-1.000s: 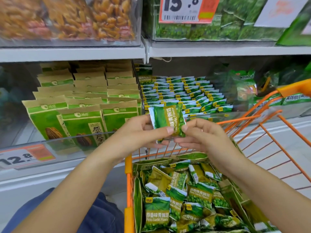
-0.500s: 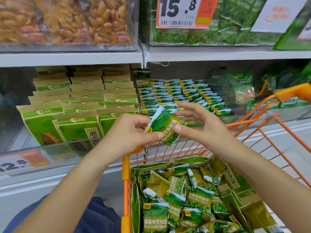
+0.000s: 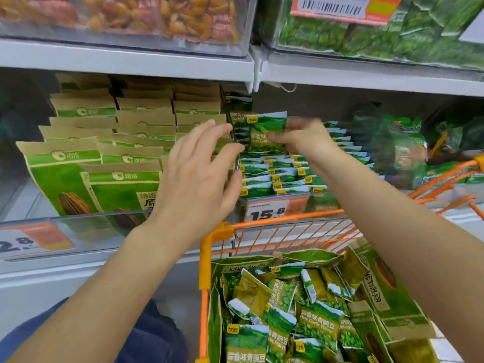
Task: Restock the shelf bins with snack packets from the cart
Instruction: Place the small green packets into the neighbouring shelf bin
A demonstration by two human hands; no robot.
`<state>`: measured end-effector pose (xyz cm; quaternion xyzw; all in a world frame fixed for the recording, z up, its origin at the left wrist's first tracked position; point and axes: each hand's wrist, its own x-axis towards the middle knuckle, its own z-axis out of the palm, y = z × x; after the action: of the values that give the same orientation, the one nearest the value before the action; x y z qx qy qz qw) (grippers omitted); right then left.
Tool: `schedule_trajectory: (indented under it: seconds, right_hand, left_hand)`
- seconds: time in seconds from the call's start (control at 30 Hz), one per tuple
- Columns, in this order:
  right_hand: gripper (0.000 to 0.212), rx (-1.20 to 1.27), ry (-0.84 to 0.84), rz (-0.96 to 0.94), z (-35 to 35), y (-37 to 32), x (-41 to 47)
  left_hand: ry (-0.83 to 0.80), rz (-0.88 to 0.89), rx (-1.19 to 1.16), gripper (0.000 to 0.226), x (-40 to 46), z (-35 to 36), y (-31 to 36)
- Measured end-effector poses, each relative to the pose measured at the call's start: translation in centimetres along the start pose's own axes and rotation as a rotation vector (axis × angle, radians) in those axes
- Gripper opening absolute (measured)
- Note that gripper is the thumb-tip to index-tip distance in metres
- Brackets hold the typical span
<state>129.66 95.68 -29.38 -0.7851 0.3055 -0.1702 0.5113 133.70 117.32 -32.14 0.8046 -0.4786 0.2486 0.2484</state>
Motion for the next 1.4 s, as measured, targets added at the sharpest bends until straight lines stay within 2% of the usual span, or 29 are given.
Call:
schedule_trajectory:
  seconds: [0.17,0.2,0.27,0.33,0.4,0.47,0.53,0.6,0.63,0.7,0.8,0.87,0.93,1.03,1.1,1.17,1.23,1.3,1.4]
  right_hand:
    - [0.063,0.131,0.056,0.127,1.9,-0.2,6.4]
    - [0.063,0.157,0.064,0.129,2.3,-0.2,7.4]
    - [0.045,0.152,0.015,0.097,3.4,0.0,8.9]
    - [0.029,0.067,-0.062,0.059,4.3,0.3,10.0]
    - [0.022,-0.034,-0.035,0.032,5.1,0.8,10.8]
    - [0.025,-0.083,0.075,0.000,5.5,1.4,11.1]
    - [0.043,-0.156,0.175,-0.040,5.7,1.7,10.8]
    - [0.061,-0.144,0.212,-0.059,5.5,1.9,9.8]
    - [0.059,-0.109,0.219,-0.058,5.2,1.8,9.3]
    - [0.041,0.018,0.255,-0.048,4.2,1.3,7.2]
    - [0.011,0.149,0.267,-0.199,2.1,0.6,1.4]
    - [0.007,0.130,0.210,-0.334,0.7,0.6,-4.0]
    - [0.017,0.058,0.124,-0.446,-0.1,1.6,-8.7]
    - [0.025,-0.304,-0.091,-0.536,0.1,4.5,-13.3]
    - [0.026,-0.711,-0.339,-0.448,1.2,6.4,-14.7]
    - [0.046,-1.043,-0.547,-0.300,2.4,8.1,-15.6]
    - [0.069,-1.179,-0.621,-0.271,3.4,9.2,-16.4]
    - [0.087,-1.215,-0.630,-0.291,4.2,9.6,-17.1]
    - [0.099,-1.254,-0.671,-0.259,5.6,9.8,-18.3]
  left_hand:
    - [0.024,0.034,0.000,0.027,0.4,0.4,-0.1]
    - [0.021,0.043,-0.006,0.027,0.4,0.4,-0.2]
    - [0.017,0.051,-0.014,0.027,0.4,0.4,-0.3]
    - [0.023,0.049,-0.013,0.026,0.4,0.4,-0.4]
    - [0.027,0.050,-0.013,0.026,0.5,0.5,-0.5]
    - [0.026,0.047,-0.017,0.025,0.6,0.5,-0.5]
    - [0.019,0.044,-0.014,0.025,0.6,0.4,-0.4]
    - [0.012,0.041,-0.010,0.025,0.6,0.3,-0.4]
    - [0.009,0.040,-0.009,0.025,0.6,0.3,-0.4]
    - [0.008,0.040,-0.005,0.025,0.6,0.4,-0.5]
    - [0.035,0.028,-0.011,0.028,0.4,0.4,-0.2]
    - [0.080,0.027,-0.055,0.030,0.3,0.1,0.4]
    - [0.120,0.067,-0.140,0.028,-0.1,-0.1,1.1]
    - [0.086,0.147,-0.269,0.024,-1.9,-0.3,2.5]
    - [0.050,0.159,-0.333,0.023,-3.2,-0.1,3.4]
    - [0.025,0.184,-0.360,0.022,-4.1,0.1,4.0]
    - [-0.009,0.209,-0.360,0.023,-4.5,0.3,4.2]
    - [-0.038,0.194,-0.367,0.022,-4.7,0.2,4.1]
    - [-0.065,0.171,-0.378,0.022,-4.7,0.0,3.9]
